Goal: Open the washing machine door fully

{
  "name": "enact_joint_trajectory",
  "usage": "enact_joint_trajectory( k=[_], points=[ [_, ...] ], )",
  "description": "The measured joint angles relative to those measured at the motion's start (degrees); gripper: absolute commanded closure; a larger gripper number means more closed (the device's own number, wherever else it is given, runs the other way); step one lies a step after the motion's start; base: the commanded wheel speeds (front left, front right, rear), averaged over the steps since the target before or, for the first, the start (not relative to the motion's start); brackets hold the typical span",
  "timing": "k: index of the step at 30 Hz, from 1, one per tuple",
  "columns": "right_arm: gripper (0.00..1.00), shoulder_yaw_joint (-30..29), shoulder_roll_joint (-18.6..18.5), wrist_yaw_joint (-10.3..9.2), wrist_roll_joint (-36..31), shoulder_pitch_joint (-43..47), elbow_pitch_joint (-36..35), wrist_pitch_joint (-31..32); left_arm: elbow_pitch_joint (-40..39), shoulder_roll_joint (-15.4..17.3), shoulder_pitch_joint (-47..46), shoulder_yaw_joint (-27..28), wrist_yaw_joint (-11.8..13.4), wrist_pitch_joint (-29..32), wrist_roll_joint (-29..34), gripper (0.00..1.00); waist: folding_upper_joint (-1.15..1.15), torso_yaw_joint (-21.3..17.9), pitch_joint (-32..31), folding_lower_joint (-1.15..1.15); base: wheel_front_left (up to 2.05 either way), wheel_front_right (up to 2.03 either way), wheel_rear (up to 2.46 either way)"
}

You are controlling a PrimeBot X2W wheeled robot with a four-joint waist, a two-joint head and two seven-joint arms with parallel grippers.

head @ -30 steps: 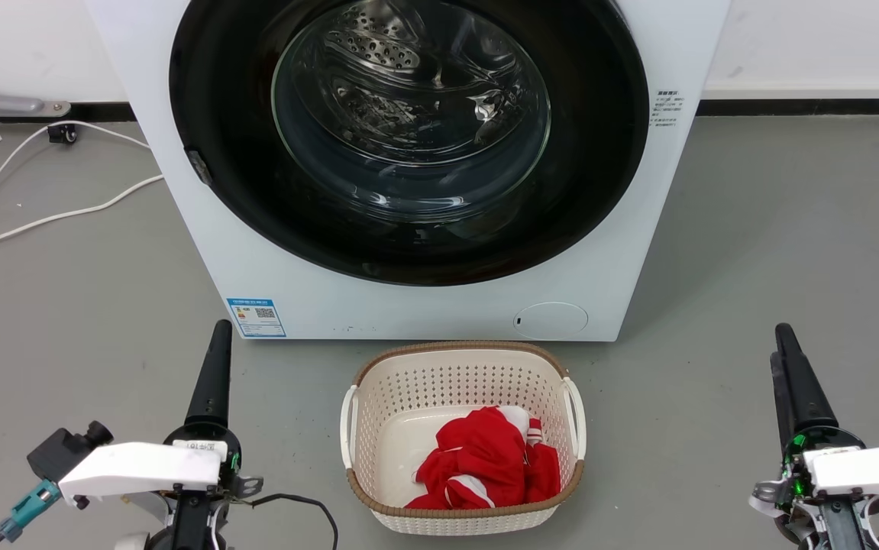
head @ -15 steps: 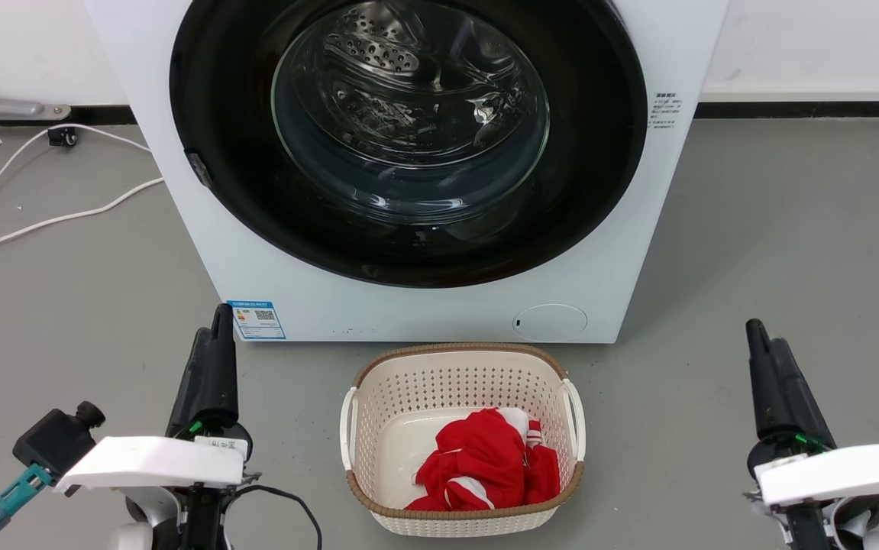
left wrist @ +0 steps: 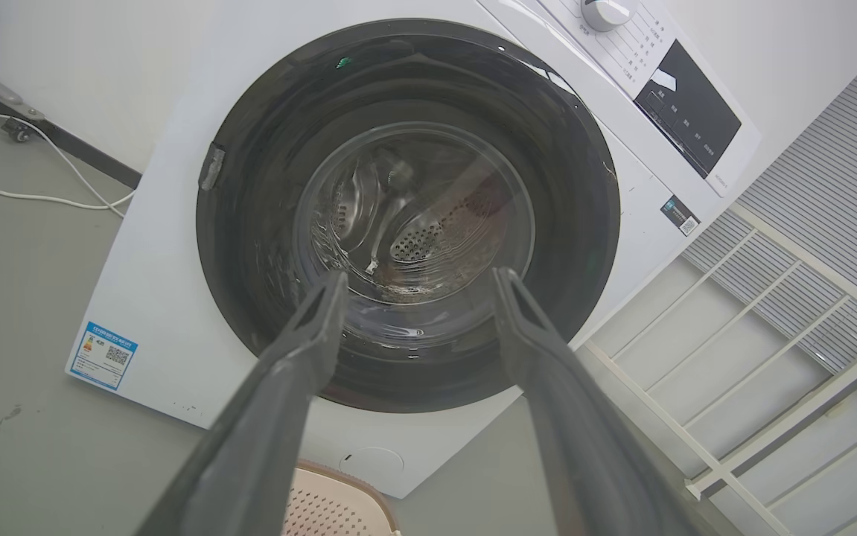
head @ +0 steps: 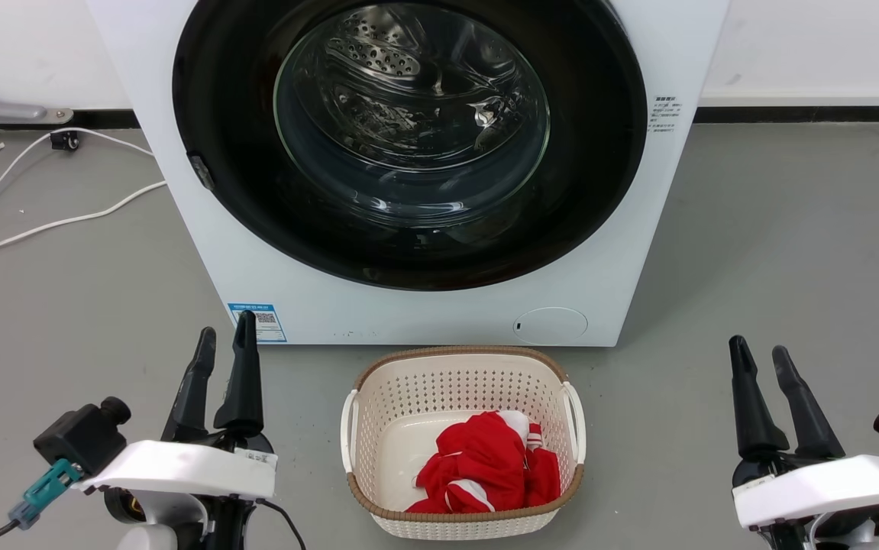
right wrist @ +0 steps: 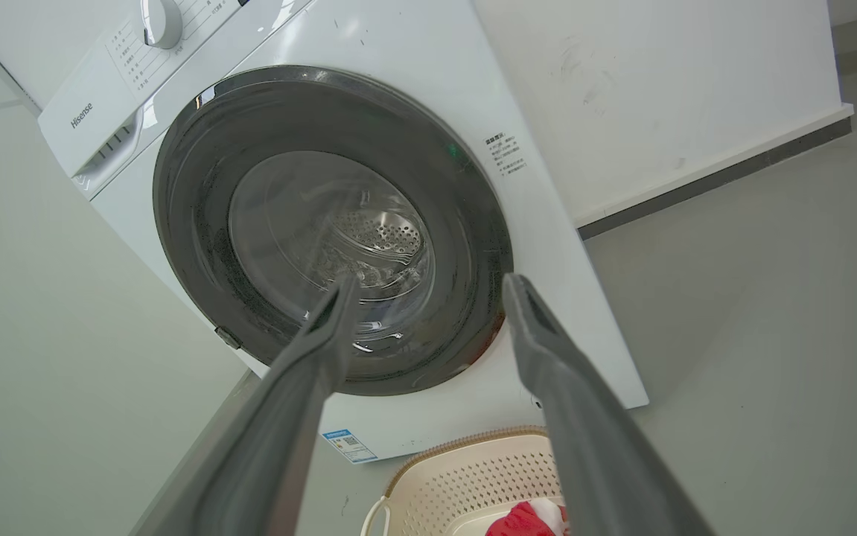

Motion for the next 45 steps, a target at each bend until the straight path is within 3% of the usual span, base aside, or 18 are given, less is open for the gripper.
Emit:
enact_joint_trajectory(
  k=[20, 45],
  points=[
    [0.0, -0.2, 0.1, 0.01, -14.2, 1.2, -0.6, 1.0, 1.5, 0.6, 0.0, -1.6, 0.4, -2.9, 17.3, 0.0, 0.0, -0.5, 0.0, 0.0, 0.0, 0.0, 0.0],
    [0.0, 0.3, 0.2, 0.01, -26.2, 2.3, -1.9, 0.4, 2.4, 1.3, 0.2, -3.1, 1.4, -5.9, 30.4, 0.0, 0.0, -0.6, -0.5, 0.0, 0.0, 0.0, 0.0]
  ],
)
